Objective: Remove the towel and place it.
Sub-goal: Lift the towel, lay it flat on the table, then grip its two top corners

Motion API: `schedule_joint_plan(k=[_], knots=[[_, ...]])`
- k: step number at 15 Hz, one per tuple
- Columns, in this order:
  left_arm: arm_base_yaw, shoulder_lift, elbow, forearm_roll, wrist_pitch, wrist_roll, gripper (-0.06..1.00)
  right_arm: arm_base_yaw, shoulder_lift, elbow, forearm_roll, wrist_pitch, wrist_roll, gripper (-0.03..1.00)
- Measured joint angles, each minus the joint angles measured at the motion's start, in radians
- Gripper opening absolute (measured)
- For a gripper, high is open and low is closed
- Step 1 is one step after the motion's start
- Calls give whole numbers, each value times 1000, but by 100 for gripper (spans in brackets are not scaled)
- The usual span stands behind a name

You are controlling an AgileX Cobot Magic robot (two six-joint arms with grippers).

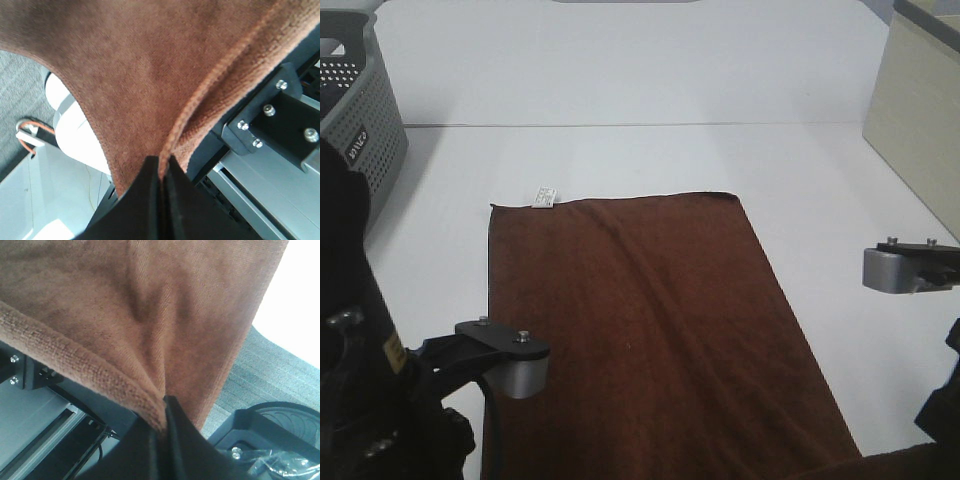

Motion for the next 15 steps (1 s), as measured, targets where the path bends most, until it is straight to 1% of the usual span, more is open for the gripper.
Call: schedule_joint_plan(k=[3,4,6,9,12,13,14,15], knots=[[-55,83,-63,-11,-21,0,0,-1,46,0,14,-12,-1,1],[-66,115,-85,-16,-23,0,0,-1,46,0,34,-20,-3,1],[-71,161,-121,-21,-26,0,0,-2,46,0,83,-22,-30,1],[-72,186,-178,-21,-35,0,0,-2,46,7,101,-25,-43,1],[-72,200,-198,-21,-35,0,0,-2,46,84,105,-46,-55,4],[-72,206,-199,-23,-30,0,0,-2,46,89,105,-52,-55,5],[-72,209,-199,-23,-25,0,0,-2,46,90,108,-55,-55,7],[-72,210,-199,-25,-22,0,3,-2,46,90,110,-57,-55,12]])
